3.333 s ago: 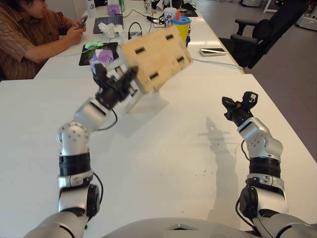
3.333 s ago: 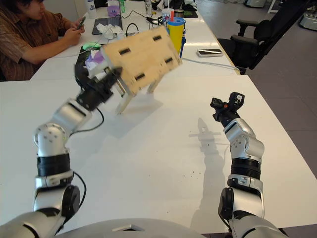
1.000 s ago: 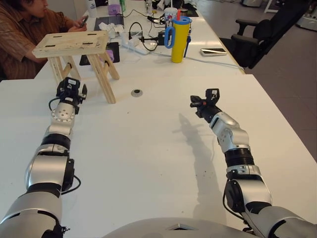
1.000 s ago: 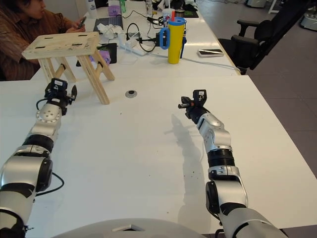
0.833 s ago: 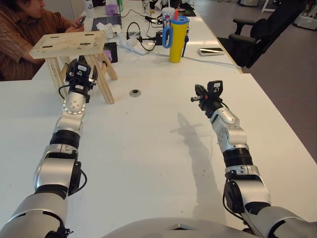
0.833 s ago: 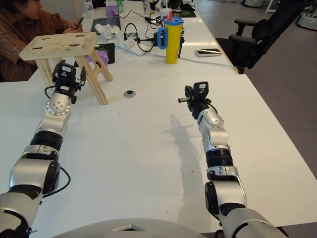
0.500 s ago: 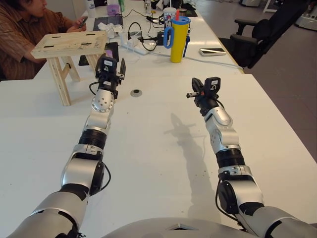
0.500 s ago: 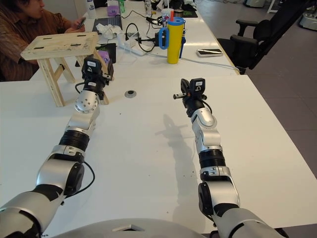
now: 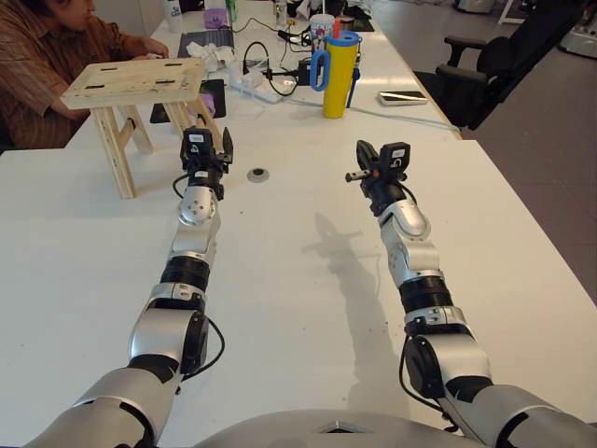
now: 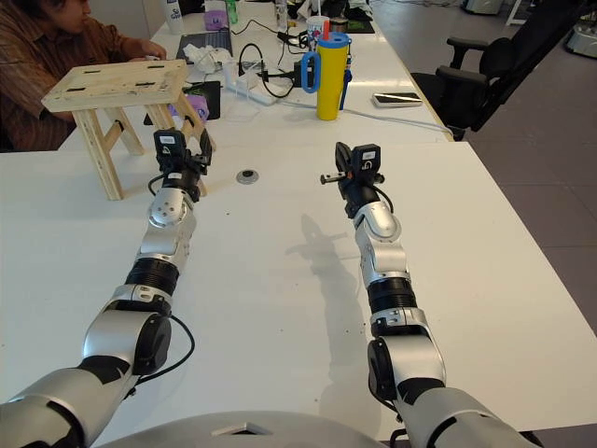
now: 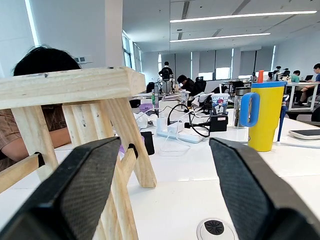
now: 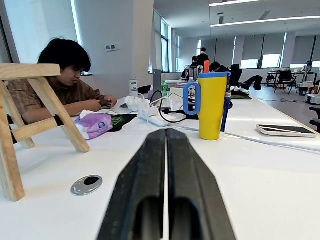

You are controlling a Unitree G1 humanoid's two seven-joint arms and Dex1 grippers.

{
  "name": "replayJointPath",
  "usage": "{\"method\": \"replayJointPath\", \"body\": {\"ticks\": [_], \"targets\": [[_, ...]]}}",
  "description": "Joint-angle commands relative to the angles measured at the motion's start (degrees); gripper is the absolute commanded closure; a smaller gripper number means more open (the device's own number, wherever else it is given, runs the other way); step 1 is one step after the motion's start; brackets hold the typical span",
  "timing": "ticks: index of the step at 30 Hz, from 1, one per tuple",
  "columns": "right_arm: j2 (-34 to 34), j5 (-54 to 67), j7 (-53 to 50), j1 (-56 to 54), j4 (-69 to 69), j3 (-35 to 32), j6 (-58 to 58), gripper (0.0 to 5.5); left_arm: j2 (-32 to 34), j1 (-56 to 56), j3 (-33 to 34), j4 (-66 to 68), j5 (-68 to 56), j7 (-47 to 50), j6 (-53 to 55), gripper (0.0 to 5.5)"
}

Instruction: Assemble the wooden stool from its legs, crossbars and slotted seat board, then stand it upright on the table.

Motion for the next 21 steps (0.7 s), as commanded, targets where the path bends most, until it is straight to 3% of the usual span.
{"method": "replayJointPath", "body": {"ticks": [1,21], "targets": [[0.43,0.3,0.5,-1.78,1.03,-0.16,-1.17,5.5,-0.53,0.99,-0.04,-1.36,-0.03,-1.54,-0.51,2.21],[0.94,0.08,1.4,-2.57,3.25,-0.14,-2.33,5.5,-1.32,4.35,1.08,-4.41,-0.31,-3.67,0.27,2.21]]}}
